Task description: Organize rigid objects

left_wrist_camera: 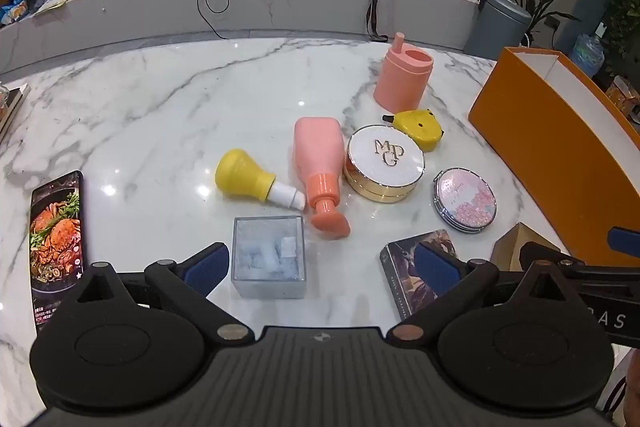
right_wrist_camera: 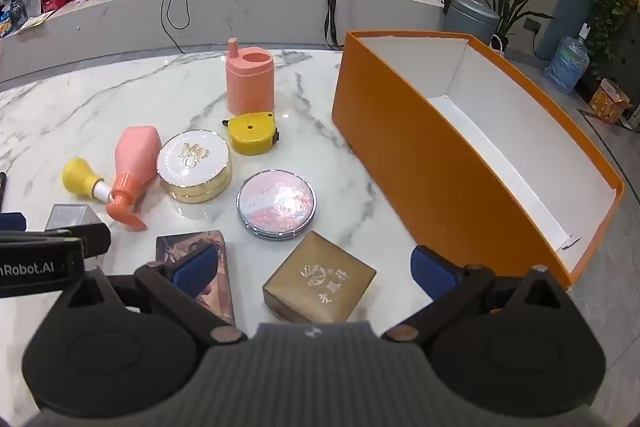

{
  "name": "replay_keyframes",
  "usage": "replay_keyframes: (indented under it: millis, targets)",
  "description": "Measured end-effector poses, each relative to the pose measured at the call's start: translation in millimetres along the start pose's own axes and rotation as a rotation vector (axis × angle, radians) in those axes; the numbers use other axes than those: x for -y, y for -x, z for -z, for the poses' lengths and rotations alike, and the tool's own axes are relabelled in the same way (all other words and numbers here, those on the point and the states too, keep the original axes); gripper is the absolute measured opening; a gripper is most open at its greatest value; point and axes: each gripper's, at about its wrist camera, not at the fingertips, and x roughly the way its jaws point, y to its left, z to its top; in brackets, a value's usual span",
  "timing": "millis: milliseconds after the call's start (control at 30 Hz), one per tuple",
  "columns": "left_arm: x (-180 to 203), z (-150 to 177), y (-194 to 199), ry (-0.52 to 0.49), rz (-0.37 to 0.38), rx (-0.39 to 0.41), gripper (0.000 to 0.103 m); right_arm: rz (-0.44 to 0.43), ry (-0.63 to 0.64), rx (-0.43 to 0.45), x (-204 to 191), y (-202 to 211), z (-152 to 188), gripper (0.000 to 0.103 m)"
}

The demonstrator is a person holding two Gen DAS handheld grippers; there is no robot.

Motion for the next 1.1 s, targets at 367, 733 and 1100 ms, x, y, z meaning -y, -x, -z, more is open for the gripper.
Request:
replay_keyframes:
  millis: [367,733,1100]
  targets:
    - [1.7,1.3,0.2,-0.011,0.024,0.0,0.103,0.006,-0.002,-0.002,0.8,0.3,0.7,0.101]
    - [2.2,1.7,1.0,-0.011,0.025,0.001,0.103,0.011,0.0,-0.012,-0.1,-1.7,0.2,0.101]
    - [2.6,2.0,1.6,-0.007,0.037,-0.003,0.103,0.014,-0.001,-0.016,0.7,-2.1,0.9,0.101]
